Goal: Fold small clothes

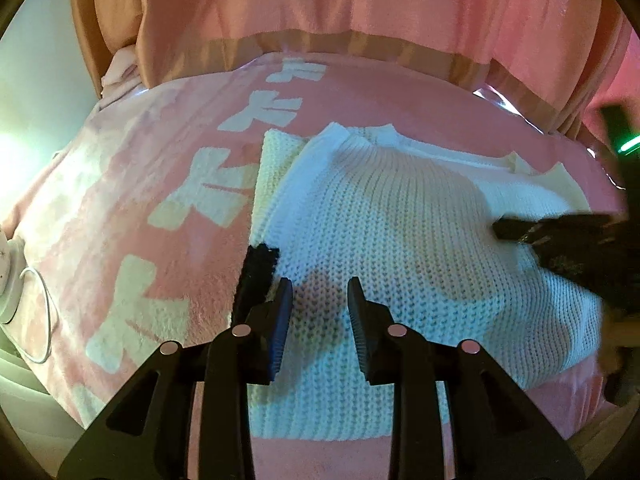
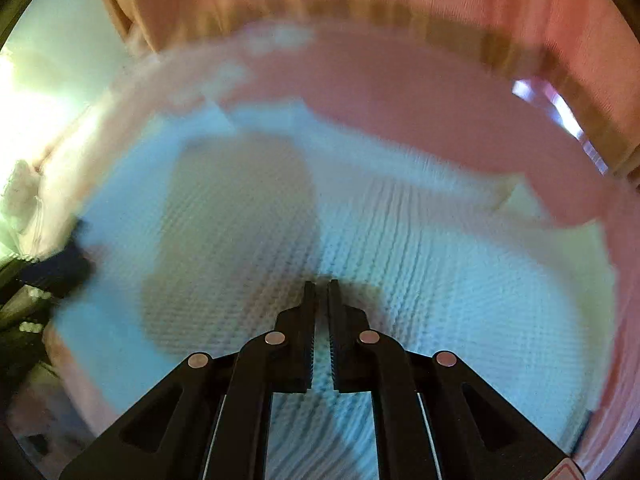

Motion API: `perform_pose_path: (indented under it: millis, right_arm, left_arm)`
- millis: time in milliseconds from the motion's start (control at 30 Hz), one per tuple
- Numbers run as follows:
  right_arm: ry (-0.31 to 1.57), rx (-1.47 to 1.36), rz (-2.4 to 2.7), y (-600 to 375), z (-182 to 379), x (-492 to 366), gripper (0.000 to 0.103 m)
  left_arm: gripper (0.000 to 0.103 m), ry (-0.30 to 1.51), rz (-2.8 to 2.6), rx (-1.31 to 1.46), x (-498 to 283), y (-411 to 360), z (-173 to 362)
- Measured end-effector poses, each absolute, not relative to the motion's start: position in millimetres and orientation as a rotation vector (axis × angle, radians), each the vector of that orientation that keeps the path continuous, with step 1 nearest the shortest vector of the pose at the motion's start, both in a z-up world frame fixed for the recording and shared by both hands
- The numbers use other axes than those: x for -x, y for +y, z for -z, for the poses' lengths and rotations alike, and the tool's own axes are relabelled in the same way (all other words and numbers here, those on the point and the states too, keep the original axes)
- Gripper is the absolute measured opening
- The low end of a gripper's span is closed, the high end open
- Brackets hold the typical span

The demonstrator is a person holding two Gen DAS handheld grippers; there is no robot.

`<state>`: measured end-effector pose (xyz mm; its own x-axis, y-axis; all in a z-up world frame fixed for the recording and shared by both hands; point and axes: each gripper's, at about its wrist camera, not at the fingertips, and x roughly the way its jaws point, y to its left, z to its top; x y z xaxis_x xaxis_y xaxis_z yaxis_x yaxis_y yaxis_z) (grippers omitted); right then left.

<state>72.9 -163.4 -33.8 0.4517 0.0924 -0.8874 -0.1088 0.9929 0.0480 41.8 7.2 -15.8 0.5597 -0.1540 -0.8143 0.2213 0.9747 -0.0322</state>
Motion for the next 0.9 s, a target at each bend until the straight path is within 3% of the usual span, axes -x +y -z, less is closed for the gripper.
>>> perform_pose_path:
  millis: [300,367,400,500,533,633,800,833,867,900]
  right_arm:
    - [1.047,-0.04,-0.115,-174.6,-0.1,-85.9,0.003]
    - [1.041,-0.06,-0.079,-188.3,-3.2,-89.7,0.009]
    - [1.035,-0.068,-0.066,-198.3,-9.3,-91.2,0.017]
    - [0.977,-0.067,0.008,-237.1,-36.4,-88.3,0.058]
    - [0.957,-0.059,0.045,-252.9,-43.8,-87.3,0.064]
    - [0.953,-0.04,0.169,-303.9,-51.6,-84.8,0.07]
    - [1.08,-0.09,0.179,-343.0,-10.3,-86.3,0.068]
    - [1.091,-0.092,0.163,-341.5,-5.2,-85.5,0.061]
    - [1.105,-0.073,0.149,-338.6,2.0,-86.4,0.054]
    - [1.113,-0.058,0.149,-337.5,5.8,-86.9,0.033]
  left_arm:
    - [0.029,0.972,0.255,0.02,-47.5,24.8,12.4]
    - [0.032,0.966,0.26,0.016,-47.9,23.5,9.5]
    - [0.034,0.958,0.265,0.017,-48.1,23.1,6.8]
    - [0.046,0.9,0.257,0.007,-56.3,21.5,-7.9]
    - [0.052,0.884,0.253,-0.011,-64.6,18.9,-14.1]
    - [0.053,0.907,0.278,0.004,-97.2,13.5,-23.3]
    - [0.052,1.013,0.295,-0.046,-152.9,-16.8,2.5]
    - [0.046,1.046,0.297,-0.052,-161.0,-22.6,12.0]
    - [0.033,1.071,0.301,-0.049,-164.4,-25.0,18.1]
    - [0.025,1.109,0.297,-0.041,-169.9,-28.1,26.5]
